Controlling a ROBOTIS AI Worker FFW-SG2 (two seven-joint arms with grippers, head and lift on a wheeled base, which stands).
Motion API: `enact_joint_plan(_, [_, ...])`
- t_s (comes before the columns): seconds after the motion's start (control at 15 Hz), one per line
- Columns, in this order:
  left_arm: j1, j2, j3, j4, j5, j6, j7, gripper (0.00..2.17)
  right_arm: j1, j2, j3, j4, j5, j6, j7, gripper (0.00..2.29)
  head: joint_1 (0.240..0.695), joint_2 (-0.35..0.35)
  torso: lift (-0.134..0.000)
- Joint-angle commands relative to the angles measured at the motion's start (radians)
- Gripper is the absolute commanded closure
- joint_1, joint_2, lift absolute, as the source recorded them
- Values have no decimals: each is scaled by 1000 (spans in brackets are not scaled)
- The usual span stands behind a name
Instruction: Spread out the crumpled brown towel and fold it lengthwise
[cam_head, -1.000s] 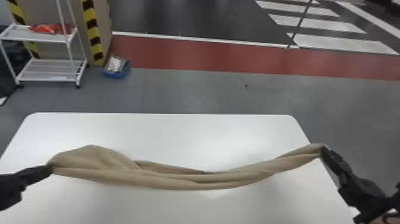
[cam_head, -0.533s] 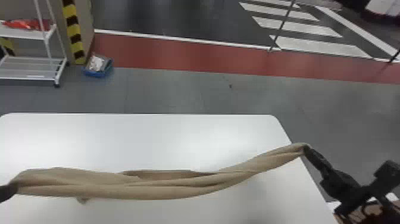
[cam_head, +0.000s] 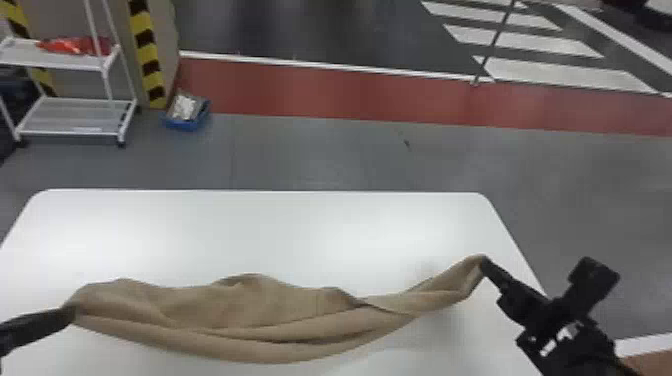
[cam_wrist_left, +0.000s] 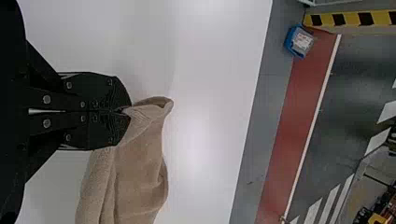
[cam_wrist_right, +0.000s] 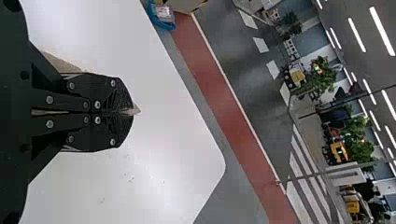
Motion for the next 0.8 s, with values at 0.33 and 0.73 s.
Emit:
enact_joint_plan(0.33, [-17, 10, 20, 36, -1, -40, -3, 1892, 214, 1, -23, -227, -271, 20, -35, 1865, 695, -161, 0])
enact_joint_plan(0.73, [-34, 15, 37, 33, 15, -58, -11, 1892, 369, 1, -124, -430, -518, 195, -53, 1865, 695, -174, 0])
